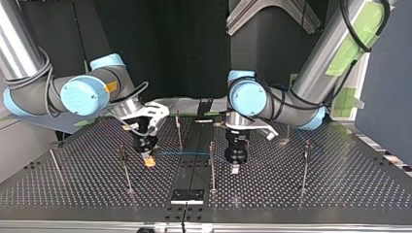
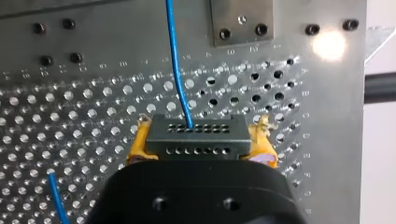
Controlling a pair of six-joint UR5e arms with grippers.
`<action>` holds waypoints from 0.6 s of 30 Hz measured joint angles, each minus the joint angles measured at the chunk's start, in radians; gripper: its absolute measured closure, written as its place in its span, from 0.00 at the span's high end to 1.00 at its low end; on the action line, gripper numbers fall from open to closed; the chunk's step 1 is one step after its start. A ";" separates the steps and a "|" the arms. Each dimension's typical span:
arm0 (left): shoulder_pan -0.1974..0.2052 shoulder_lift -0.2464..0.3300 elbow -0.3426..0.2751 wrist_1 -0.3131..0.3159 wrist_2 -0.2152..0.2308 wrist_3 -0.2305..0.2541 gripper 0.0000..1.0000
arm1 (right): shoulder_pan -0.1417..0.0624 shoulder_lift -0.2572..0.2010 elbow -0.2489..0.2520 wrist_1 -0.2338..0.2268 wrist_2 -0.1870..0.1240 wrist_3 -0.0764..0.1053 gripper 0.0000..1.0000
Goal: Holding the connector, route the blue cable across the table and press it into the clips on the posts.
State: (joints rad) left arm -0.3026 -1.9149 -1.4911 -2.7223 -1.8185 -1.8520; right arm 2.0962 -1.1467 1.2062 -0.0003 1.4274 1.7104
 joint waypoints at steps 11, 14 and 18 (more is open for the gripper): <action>-0.005 -0.003 0.030 -0.057 -0.007 -0.001 1.00 | -0.016 0.003 -0.001 -0.003 -0.017 0.005 0.00; -0.009 -0.003 0.030 -0.080 -0.009 0.001 1.00 | -0.016 0.003 -0.001 -0.002 -0.018 0.005 0.00; -0.013 -0.002 0.030 -0.109 -0.011 0.005 1.00 | -0.017 0.003 0.000 -0.001 -0.019 0.005 0.00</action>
State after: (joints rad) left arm -0.3159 -1.9166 -1.4615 -2.8314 -1.8294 -1.8467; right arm 2.0794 -1.1440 1.2057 -0.0017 1.4086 1.7153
